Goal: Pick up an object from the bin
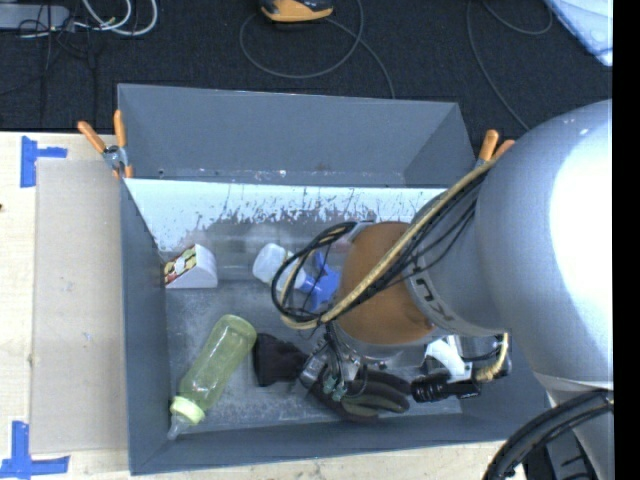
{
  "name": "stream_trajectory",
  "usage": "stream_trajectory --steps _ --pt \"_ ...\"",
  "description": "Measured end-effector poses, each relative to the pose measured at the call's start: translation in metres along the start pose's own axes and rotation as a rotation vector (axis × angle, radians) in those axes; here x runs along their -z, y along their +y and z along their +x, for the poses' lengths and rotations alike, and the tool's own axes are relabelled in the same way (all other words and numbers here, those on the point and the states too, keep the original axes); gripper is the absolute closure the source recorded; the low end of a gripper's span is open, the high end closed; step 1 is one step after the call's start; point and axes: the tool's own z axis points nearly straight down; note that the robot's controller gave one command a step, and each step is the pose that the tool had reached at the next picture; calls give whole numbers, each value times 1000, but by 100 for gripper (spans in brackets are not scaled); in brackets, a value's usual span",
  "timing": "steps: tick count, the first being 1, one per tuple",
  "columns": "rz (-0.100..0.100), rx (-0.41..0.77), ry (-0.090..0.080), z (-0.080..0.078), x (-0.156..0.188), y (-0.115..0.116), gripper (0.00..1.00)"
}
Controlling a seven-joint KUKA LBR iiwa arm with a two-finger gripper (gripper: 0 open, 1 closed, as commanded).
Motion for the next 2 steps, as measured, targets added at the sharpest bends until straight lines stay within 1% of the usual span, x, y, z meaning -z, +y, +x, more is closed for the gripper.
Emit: stream_trajectory --steps 1,2 --pt "8 1 9 2 12 -2 100" --pt "5 1 5 2 44 -2 100"
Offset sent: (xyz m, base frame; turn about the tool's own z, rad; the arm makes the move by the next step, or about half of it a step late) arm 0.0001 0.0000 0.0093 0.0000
